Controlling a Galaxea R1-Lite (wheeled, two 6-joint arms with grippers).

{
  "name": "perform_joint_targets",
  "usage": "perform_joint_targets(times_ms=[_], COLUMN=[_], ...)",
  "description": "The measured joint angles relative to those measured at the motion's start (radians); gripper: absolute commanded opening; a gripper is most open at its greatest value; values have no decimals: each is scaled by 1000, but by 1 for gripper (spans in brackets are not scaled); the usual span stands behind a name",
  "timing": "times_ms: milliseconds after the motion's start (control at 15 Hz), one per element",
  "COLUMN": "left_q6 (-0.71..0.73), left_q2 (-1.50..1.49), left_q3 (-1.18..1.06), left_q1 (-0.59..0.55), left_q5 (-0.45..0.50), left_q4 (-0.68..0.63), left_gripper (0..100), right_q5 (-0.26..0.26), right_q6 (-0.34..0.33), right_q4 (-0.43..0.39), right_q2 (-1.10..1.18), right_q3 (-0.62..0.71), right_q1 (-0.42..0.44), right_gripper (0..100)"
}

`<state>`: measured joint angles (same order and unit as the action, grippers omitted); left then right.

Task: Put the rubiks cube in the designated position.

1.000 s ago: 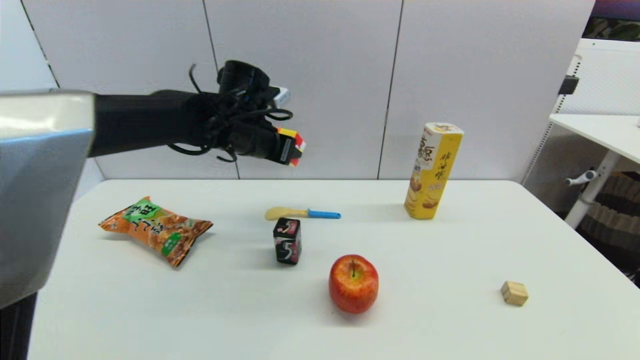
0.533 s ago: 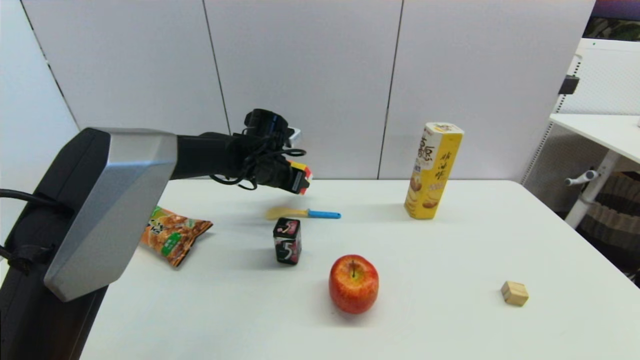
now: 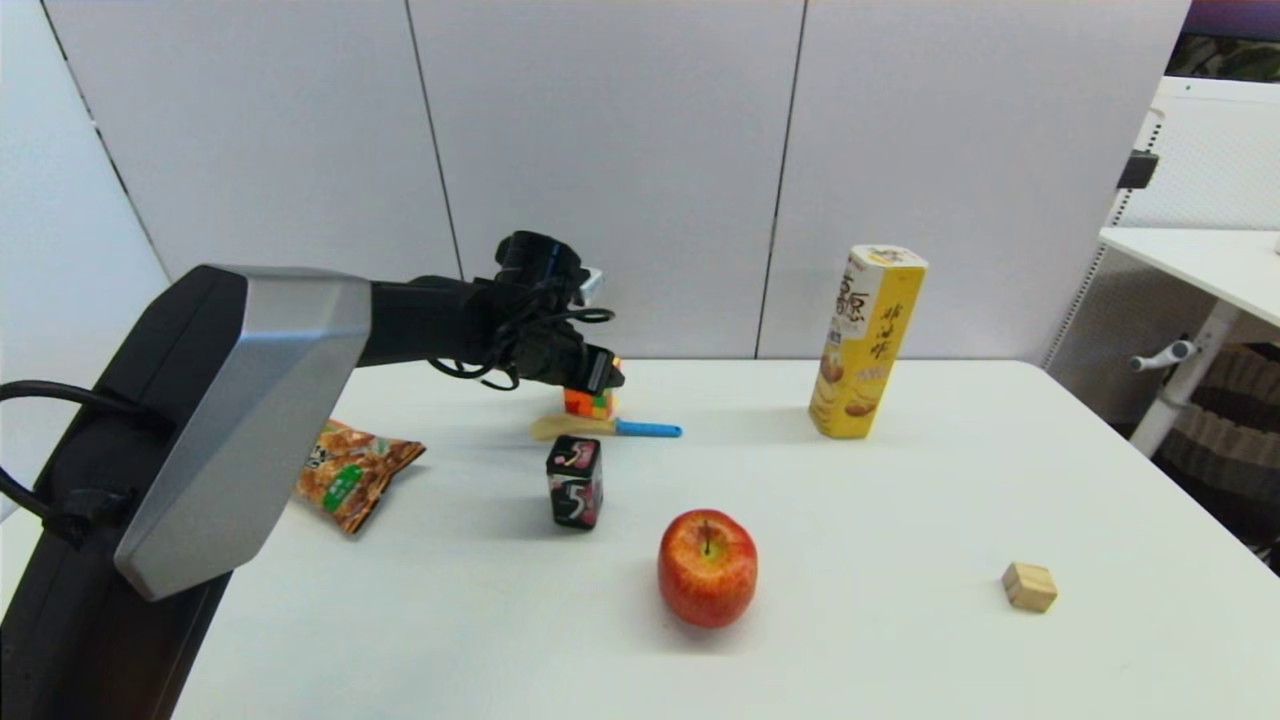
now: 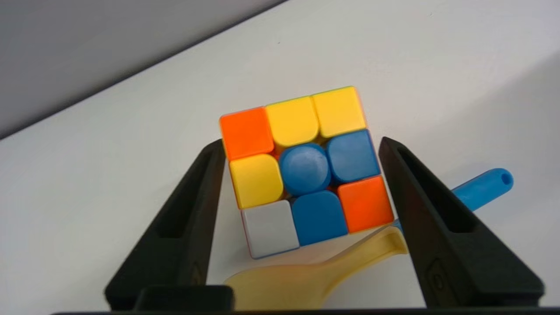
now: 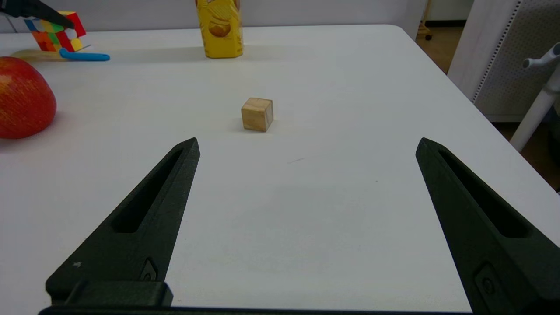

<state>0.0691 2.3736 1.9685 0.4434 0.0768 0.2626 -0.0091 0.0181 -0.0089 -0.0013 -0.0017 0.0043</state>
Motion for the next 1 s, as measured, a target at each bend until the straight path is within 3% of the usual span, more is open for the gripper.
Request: perform_joint_targets(times_ms=[400, 800, 1000], left_q6=[29, 106, 124], left_q2=[-122, -526, -749], left_q3=[1, -19, -176], left_q1=[-1, -2, -44], left_q5=[-25, -273, -336], left_q4=[-97, 49, 82], left_gripper=[100, 100, 100], right_q5=[0, 0, 0], right_q6=[0, 0, 0], right_q4=[0, 0, 0], right_q2=[0, 0, 0], right_q3=[0, 0, 0], right_q1=[0, 0, 0], right_gripper=[100, 100, 100])
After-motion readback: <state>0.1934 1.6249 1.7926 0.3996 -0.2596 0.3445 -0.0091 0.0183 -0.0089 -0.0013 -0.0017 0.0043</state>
